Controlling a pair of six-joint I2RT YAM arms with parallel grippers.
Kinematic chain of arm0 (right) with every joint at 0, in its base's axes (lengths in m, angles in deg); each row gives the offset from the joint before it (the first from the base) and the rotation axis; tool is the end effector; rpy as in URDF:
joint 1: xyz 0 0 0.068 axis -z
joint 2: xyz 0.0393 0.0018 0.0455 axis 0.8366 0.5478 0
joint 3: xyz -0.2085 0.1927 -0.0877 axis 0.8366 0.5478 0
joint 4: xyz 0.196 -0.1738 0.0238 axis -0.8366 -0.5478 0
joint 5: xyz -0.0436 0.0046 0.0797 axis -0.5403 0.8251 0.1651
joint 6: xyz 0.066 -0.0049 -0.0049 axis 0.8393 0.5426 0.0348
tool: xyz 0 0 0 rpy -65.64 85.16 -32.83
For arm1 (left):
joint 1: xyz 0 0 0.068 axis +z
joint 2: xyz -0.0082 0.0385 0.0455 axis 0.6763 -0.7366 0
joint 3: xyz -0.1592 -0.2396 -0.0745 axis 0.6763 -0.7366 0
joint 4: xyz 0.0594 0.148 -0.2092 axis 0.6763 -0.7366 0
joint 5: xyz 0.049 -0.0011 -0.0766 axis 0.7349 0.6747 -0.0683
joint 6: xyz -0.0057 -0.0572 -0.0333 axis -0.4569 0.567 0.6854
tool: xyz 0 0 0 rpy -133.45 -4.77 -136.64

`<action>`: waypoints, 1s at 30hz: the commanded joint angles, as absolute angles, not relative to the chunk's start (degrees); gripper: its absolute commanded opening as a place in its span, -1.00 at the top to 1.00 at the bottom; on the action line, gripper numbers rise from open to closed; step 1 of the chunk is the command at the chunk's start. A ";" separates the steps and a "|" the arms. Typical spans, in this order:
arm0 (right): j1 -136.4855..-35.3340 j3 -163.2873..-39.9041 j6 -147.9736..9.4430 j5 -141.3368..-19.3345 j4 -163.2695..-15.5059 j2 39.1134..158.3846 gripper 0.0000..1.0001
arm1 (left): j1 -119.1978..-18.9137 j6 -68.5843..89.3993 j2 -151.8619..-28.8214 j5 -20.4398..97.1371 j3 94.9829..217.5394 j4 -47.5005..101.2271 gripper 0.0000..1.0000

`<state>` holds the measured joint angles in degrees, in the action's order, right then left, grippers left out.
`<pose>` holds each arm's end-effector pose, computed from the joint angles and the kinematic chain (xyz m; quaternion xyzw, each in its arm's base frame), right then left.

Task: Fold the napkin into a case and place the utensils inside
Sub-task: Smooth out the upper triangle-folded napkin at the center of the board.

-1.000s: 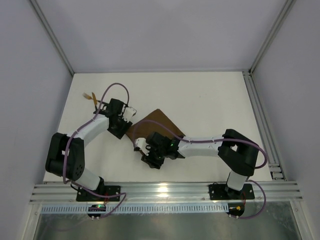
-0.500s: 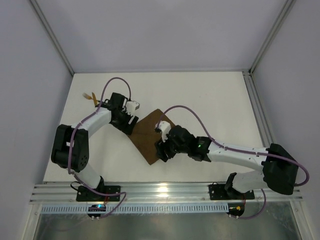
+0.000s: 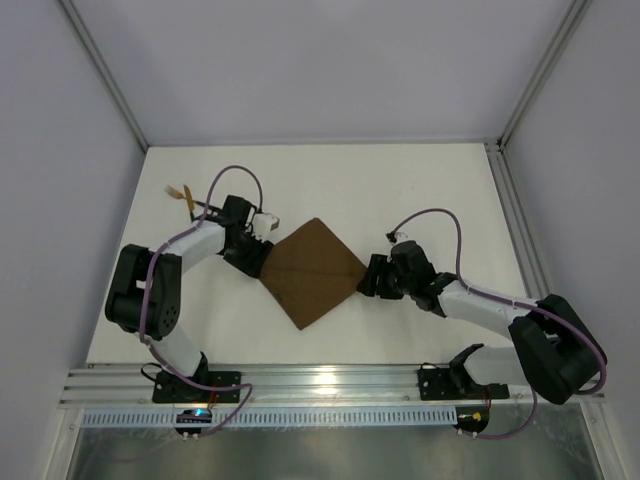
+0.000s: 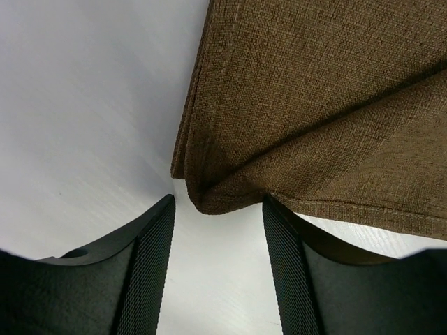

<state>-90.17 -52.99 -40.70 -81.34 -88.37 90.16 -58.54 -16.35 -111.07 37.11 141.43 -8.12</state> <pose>0.1955 0.1360 0.1661 -0.0061 0.9227 0.2597 0.2848 0.3055 -0.0966 0.1736 0.2770 0.9442 -0.0829 0.1581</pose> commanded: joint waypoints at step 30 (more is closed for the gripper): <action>-79.63 -80.56 -51.56 -69.35 -91.34 110.32 -0.08 | -87.27 -29.55 -92.00 49.58 137.18 -5.84 -0.39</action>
